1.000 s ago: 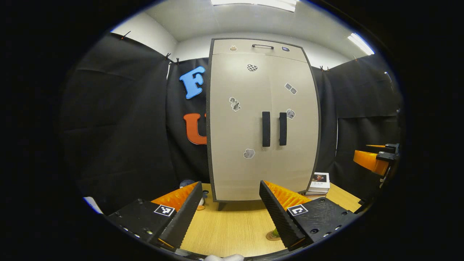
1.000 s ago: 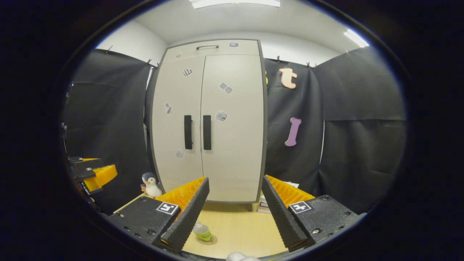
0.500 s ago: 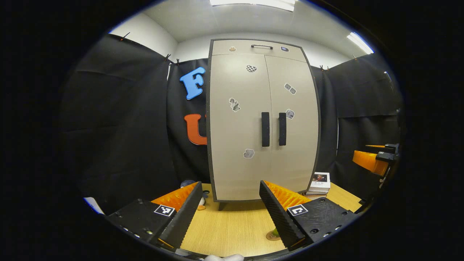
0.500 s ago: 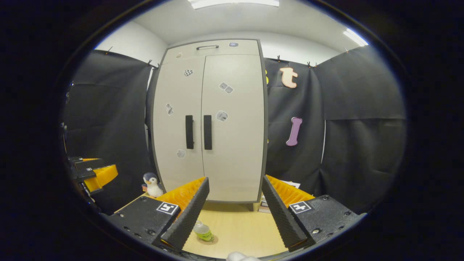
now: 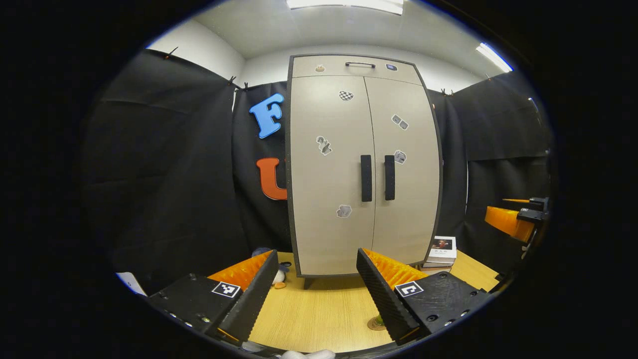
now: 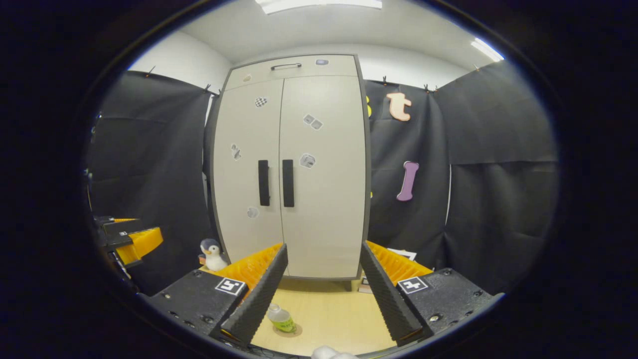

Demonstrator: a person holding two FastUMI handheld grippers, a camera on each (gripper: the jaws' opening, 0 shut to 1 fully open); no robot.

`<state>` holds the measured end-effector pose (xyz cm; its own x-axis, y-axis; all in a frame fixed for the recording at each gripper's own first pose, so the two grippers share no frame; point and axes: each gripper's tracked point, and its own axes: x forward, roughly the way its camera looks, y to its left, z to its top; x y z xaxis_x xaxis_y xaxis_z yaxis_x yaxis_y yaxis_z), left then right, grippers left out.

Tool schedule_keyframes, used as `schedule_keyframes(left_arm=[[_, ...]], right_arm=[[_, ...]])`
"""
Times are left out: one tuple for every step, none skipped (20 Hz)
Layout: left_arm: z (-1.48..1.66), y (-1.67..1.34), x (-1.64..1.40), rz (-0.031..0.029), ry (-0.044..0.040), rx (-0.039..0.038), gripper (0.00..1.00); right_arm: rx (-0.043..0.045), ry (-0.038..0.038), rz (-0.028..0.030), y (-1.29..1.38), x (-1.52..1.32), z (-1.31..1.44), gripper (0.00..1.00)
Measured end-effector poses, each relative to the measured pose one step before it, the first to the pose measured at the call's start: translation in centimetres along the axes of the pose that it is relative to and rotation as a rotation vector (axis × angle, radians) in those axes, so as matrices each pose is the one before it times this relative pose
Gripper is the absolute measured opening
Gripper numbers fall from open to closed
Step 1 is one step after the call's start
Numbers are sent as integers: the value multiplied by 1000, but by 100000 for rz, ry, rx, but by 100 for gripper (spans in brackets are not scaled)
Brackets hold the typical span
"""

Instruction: Grasp the bottle in the cabinet with the left hand and place it on the coaster, then close the right door with the right hand and the left door with the left hand.

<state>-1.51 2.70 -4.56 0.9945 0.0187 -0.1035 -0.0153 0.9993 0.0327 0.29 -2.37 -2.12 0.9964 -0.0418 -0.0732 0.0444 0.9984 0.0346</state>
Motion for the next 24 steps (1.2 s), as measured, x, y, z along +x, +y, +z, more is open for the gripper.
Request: schedule_keyframes(left_arm=[[32, -43, -20, 197, -171, 238, 96], [105, 47, 8, 358, -159, -10, 97], [135, -40, -105, 257, -264, -163, 96], [-28, -26, -137, 384, 107, -283, 94], [113, 10, -77, 199, -471, -526, 96], [-36, 83, -109, 407, 105, -374, 96], [-6, 136, -93, 492, -133, -219, 96], [52, 142, -119, 503, 247, -190, 96], [-2, 141, -127, 359, 35, -307, 96], [124, 131, -86, 567, -113, -92, 96], [3, 222, -52, 503, -109, 52, 96], [-32, 175, -47, 461, -60, -81, 96], [78, 86, -100, 160, 248, -155, 96], [-121, 10, -123, 220, 228, -194, 96], [-41, 97, -101, 233, 63, -119, 96], [1, 78, -55, 69, 284, -77, 96], [-46, 62, -1, 17, 86, -40, 96], [24, -6, -22, 104, -99, 62, 96], [18, 26, -49, 98, -161, 74, 96], [48, 35, 93, -124, -44, -35, 96], [-22, -83, 14, -208, -21, -50, 96], [-64, 13, 90, -212, 161, -18, 96], [-65, -49, 38, -219, 69, 1, 96], [-97, -11, 82, -226, 148, -53, 96]], right_arm=[[434, 585, 598, 49, 137, -83, 94], [703, 243, 450, -14, -56, -25, 94], [619, 246, 406, 22, 71, 97, 96], [121, 317, 500, 87, 102, 71, 96], [-112, -22, 558, 196, 110, 55, 96], [-563, 196, 541, 136, 193, 92, 96], [-604, 131, 501, 164, 129, 37, 96], [-203, -178, 577, 189, 74, 123, 96], [13, -127, 844, 246, 78, 129, 96], [-123, -136, 925, 340, 75, -10, 96], [-352, -200, 646, 263, 138, 78, 96], [-464, 21, 787, 286, 53, 45, 96], [-180, -234, 449, 196, 78, 126, 96], [-49, -436, 521, 204, 32, 131, 96], [-193, -64, 242, 125, 114, 25, 96], [-131, 87, 282, 144, 67, 53, 94], [38, -84, 163, 90, -8, -45, 94], [-26, -275, 109, 16, 48, 94, 94], [-156, -77, -191, -1, -13, 24, 96], [40, -146, -81, -12, 39, 7, 94], [261, -53, -62, 72, -14, 17, 94], [98, 155, -134, -72, 71, -45, 94], [-59, 138, -231, 1, -69, -58, 94], [-107, 110, -235, -75, 11, 7, 96]])
